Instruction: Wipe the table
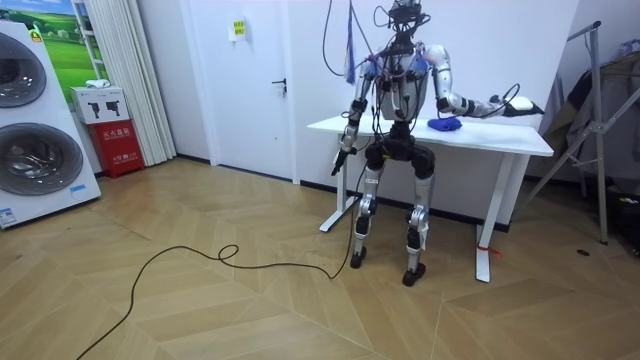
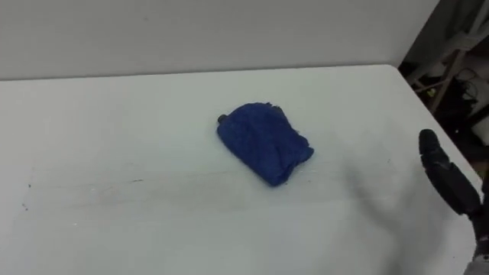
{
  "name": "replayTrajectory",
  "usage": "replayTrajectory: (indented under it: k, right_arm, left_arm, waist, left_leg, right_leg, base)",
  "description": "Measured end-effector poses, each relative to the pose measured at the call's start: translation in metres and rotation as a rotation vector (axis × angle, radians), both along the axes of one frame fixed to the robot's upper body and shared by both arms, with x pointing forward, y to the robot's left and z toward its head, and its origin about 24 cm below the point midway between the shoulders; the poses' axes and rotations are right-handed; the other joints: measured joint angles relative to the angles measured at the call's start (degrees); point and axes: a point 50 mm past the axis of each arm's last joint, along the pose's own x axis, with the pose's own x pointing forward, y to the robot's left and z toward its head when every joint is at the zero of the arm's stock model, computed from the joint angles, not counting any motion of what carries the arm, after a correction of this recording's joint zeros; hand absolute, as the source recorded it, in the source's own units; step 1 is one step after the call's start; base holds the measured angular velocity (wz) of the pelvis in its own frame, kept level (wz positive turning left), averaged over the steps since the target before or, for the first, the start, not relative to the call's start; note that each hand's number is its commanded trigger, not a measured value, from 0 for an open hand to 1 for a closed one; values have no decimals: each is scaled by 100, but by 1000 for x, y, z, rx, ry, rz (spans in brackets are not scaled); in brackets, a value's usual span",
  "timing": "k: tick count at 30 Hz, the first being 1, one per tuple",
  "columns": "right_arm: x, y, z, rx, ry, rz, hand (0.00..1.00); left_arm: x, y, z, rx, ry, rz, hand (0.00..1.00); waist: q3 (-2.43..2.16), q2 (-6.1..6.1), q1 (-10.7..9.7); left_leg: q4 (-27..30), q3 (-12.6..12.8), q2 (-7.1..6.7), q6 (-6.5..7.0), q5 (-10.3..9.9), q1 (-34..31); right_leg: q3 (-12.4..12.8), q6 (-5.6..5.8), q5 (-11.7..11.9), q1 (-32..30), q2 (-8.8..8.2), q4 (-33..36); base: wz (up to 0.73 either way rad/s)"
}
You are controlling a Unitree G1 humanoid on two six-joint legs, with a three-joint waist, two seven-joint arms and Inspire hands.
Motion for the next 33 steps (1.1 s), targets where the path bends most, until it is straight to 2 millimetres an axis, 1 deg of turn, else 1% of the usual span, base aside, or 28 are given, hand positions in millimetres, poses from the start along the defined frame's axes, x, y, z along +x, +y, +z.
replayTrajectory:
  k: [1, 2, 3, 7, 8, 10, 11, 12, 13, 14, 15, 16, 18, 19, 21, 22, 23, 25, 27, 28, 30, 31, 32, 33]
  right_arm:
    - [-3, -3, -3, 7, 6, -23, 0]
    - [-11, -9, -9, 27, 15, -73, 0]
    - [-19, -15, -13, 41, 23, -121, 0]
    - [-36, -26, -24, 91, 20, -247, 0]
    - [-43, -29, -30, 141, -7, -301, 0]
    - [-54, -33, -38, 201, -29, -383, 0]
    - [-63, -36, -44, 235, -31, -440, 0]
    - [-75, -39, -52, 275, -29, -510, 0]
    - [-81, -41, -55, 298, -31, -549, 0]
    - [-92, -43, -61, 337, -41, -618, 0]
    - [-103, -44, -65, 367, -53, -681, 0]
    - [-108, -45, -68, 382, -58, -711, 0]
    - [-132, -44, -78, 440, -58, -832, 0]
    - [-138, -43, -80, 452, -59, -863, 0]
    - [-162, -38, -91, 493, -30, -972, 0]
    - [-167, -36, -93, 506, -24, -995, 0]
    - [-174, -31, -99, 529, -2, -1031, 0]
    - [-184, -24, -106, 574, 22, -1072, 0]
    - [-196, -13, -116, 628, 78, -1107, 0]
    - [-198, -9, -119, 643, 98, -1109, 0]
    - [-204, 10, -132, 716, 208, -1094, 0]
    - [-204, 15, -135, 736, 241, -1083, 0]
    - [-207, 24, -141, 771, 305, -1059, 0]
    - [-207, 32, -146, 798, 377, -1017, 0]
  left_arm:
    - [-1, 0, 0, 0, 2, 1, 0]
    - [-3, 0, 0, 0, 4, 5, 0]
    - [-3, 2, 1, 3, 0, 15, 0]
    - [-6, 10, 6, 33, -23, 54, 0]
    - [-5, 13, 8, 43, -31, 57, 0]
    - [-2, 14, 9, 44, -44, 60, 0]
    - [-1, 14, 9, 44, -48, 62, 0]
    - [0, 15, 10, 48, -57, 69, 0]
    - [0, 16, 10, 50, -60, 74, 0]
    - [-2, 18, 11, 53, -61, 90, 0]
    - [-7, 19, 12, 56, -57, 108, 0]
    - [-8, 20, 12, 58, -53, 112, 0]
    - [-11, 23, 14, 63, -61, 147, 0]
    - [-11, 23, 14, 64, -62, 153, 0]
    - [-14, 23, 14, 63, -59, 162, 0]
    - [-15, 23, 14, 62, -58, 162, 0]
    - [-16, 23, 14, 59, -51, 162, 0]
    - [-17, 22, 14, 52, -47, 164, 0]
    - [-19, 20, 12, 41, -37, 162, 0]
    - [-18, 20, 12, 36, -36, 160, 0]
    - [-13, 16, 9, 15, -33, 146, 0]
    - [-12, 15, 8, 9, -30, 140, 0]
    - [-10, 11, 5, -9, -20, 126, 0]
    - [-9, 8, 2, -28, -6, 111, 0]
  waist:
    - [-5, -5, -15]
    - [-11, -18, -45]
    - [-6, -32, -52]
    - [-5, -28, -144]
    - [-4, -31, -190]
    - [-12, -51, -208]
    - [-21, -72, -230]
    - [-19, -86, -235]
    - [-24, -107, -240]
    - [-25, -114, -264]
    - [-23, -120, -333]
    - [-15, -115, -363]
    - [-13, -133, -384]
    - [-17, -138, -384]
    - [-24, -175, -421]
    - [-24, -179, -433]
    - [-34, -191, -462]
    - [-69, -142, -471]
    - [-79, -121, -494]
    - [-80, -113, -494]
    - [-71, -77, -469]
    - [-79, -45, -462]
    - [-71, -24, -437]
    - [-68, 27, -402]
  left_leg:
    - [5, 0, 0, 1, 0, 0]
    - [9, 5, 1, 1, 0, -5]
    - [11, 33, 1, 1, 0, -11]
    - [0, 72, 1, 6, -9, 3]
    - [-2, 75, 1, 6, -10, 4]
    - [-3, 78, 1, 7, -12, 3]
    - [1, 75, 2, 6, -16, -13]
    - [-1, 71, 4, 5, -16, -29]
    - [-1, 71, 4, 5, -15, -30]
    - [-3, 71, 5, 5, -15, -29]
    - [-7, 68, 4, 5, -17, -30]
    - [-7, 69, 4, 5, -19, -37]
    - [-6, 69, 4, 4, -21, -86]
    - [-6, 69, 4, 4, -21, -93]
    - [7, 65, 4, 4, -30, -105]
    - [10, 65, 4, 4, -31, -107]
    - [14, 65, 5, 5, -35, -109]
    - [27, 67, 5, 6, -57, -109]
    - [97, 58, 10, 13, -97, -108]
    - [100, 52, 12, 15, -105, -106]
    - [112, 35, 19, 14, -123, -101]
    - [115, 24, 18, 15, -125, -98]
    - [127, -2, 17, 14, -133, -96]
    - [138, -34, 18, 12, -136, -99]
  right_leg:
    - [5, 0, 0, -3, 0, 3]
    - [25, -1, 1, -20, 0, 29]
    - [55, -1, 1, -36, 1, 77]
    - [83, -1, 0, -41, 0, 77]
    - [83, 0, 0, -42, 1, 73]
    - [81, 2, -2, -40, 1, 73]
    - [70, 2, -4, -50, 1, 70]
    - [66, 2, -4, -62, 1, 68]
    - [64, 2, -4, -63, 1, 70]
    - [63, 3, -6, -59, 1, 71]
    - [60, 8, -9, -55, 1, 67]
    - [60, 9, -9, -58, 1, 62]
    - [58, 8, -12, -107, 1, 60]
    - [57, 9, -14, -112, 1, 61]
    - [56, 10, -23, -119, 0, 63]
    - [56, 10, -23, -119, 0, 62]
    - [50, 10, -23, -116, -4, 64]
    - [59, 13, -24, -112, -5, 65]
    - [59, 15, -25, -70, -7, 66]
    - [51, 15, -26, -60, -8, 65]
    - [34, 16, -24, -33, -8, 68]
    - [31, 16, -23, -25, -8, 68]
    - [5, 16, -22, -4, -10, 70]
    - [-26, 16, -23, 12, -10, 72]
  base:
    - [0]
    - [-8]
    - [-9]
    - [-6]
    - [0]
    - [0]
    - [0]
    - [0]
    - [0]
    - [0]
    - [0]
    - [0]
    - [0]
    - [0]
    - [0]
    - [0]
    - [0]
    - [0]
    - [0]
    - [3]
    - [3]
    - [6]
    - [9]
    - [9]
